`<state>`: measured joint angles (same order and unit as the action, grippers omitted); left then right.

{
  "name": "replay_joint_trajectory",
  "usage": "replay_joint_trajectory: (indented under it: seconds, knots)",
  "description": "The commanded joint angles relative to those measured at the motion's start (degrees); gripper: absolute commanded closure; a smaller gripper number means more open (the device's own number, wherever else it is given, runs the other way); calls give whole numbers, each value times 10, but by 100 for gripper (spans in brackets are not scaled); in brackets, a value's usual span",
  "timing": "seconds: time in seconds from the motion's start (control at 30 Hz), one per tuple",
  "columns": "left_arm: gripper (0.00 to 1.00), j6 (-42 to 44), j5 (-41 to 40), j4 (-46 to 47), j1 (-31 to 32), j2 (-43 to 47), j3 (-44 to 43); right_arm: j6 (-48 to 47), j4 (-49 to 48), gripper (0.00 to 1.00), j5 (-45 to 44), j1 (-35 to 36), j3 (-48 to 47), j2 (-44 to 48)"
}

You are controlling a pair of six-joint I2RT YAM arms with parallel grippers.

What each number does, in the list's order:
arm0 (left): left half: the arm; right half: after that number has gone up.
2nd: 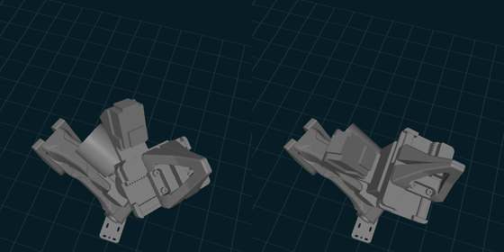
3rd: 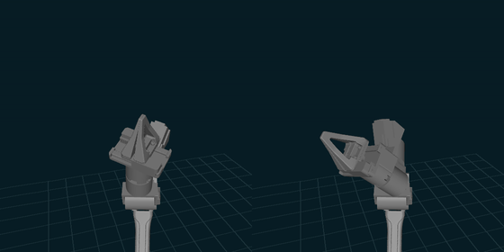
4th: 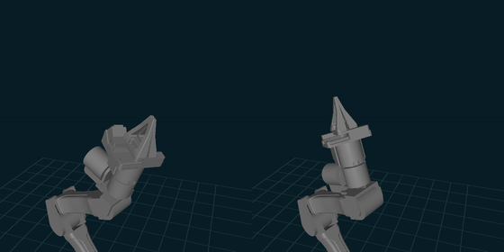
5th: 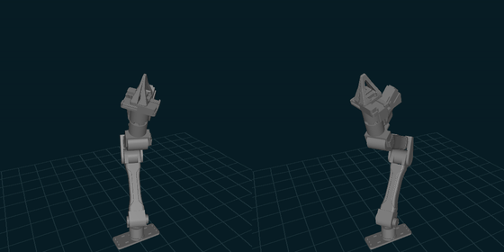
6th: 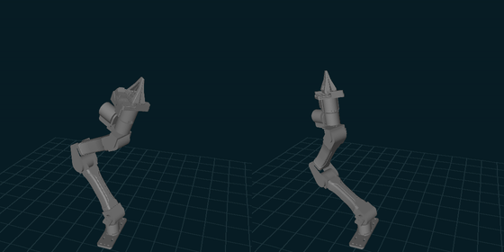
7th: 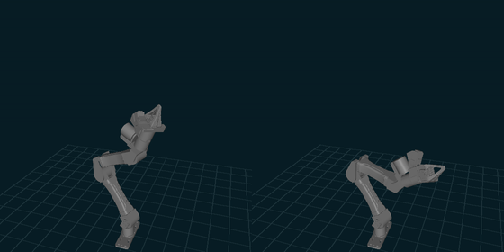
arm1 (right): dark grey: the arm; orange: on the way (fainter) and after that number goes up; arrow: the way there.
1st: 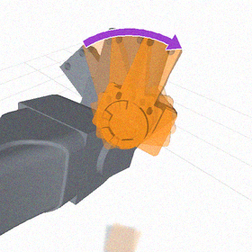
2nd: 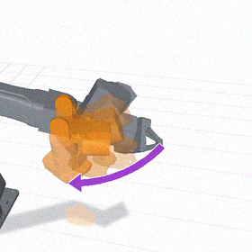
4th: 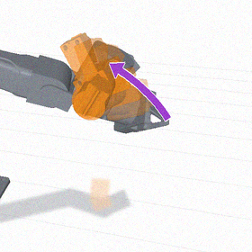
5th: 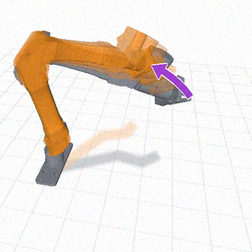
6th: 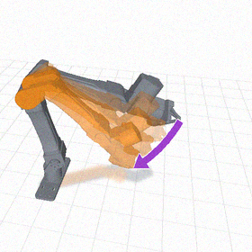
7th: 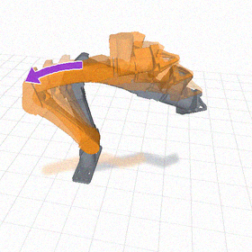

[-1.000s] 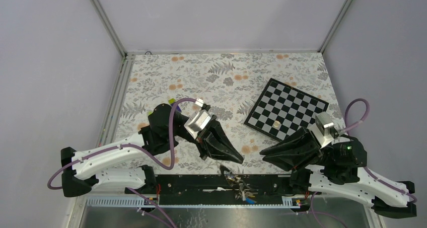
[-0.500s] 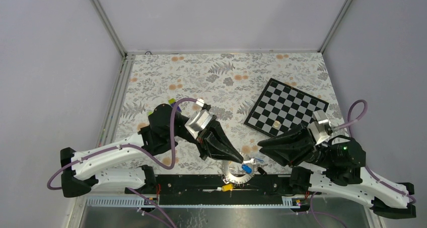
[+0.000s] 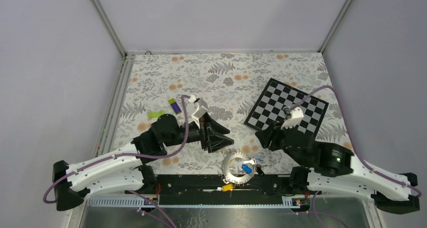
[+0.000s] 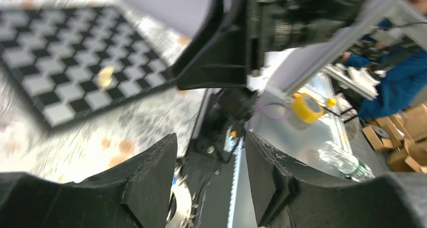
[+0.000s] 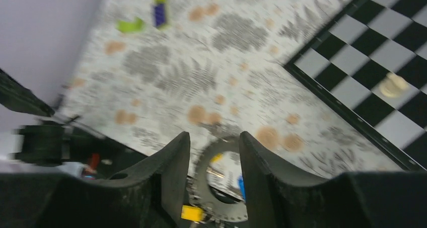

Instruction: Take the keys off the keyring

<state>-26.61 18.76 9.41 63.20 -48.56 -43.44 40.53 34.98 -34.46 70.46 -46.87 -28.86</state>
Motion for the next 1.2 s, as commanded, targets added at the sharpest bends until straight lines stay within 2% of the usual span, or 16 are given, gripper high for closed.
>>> replay_joint_trajectory:
  seconds: [0.0,0.13,0.3,0.47,0.67,0.83,1.03,1.17]
  knots:
    - [43,-51,-67,-31,-27,-25,39,81,126,49,-56,-2,-8,-87]
    - [38,-76,-85,-27,-38,-55,72,99,133,45,-23,-31,13,-127]
    - [32,-123,-142,-29,-45,-76,119,41,73,44,154,-188,86,-134]
    - [24,-143,-156,-39,-49,-109,142,22,43,41,272,-279,93,-197]
    - [23,-172,-140,18,-49,-123,188,40,21,40,278,-279,125,-217]
    - [22,-158,-159,36,-49,-124,194,125,0,40,287,-280,172,-179]
    - [22,-56,-111,51,-55,-174,134,282,13,35,223,-279,205,-54]
    - [22,47,-77,35,-55,-234,63,337,86,24,117,-279,141,35]
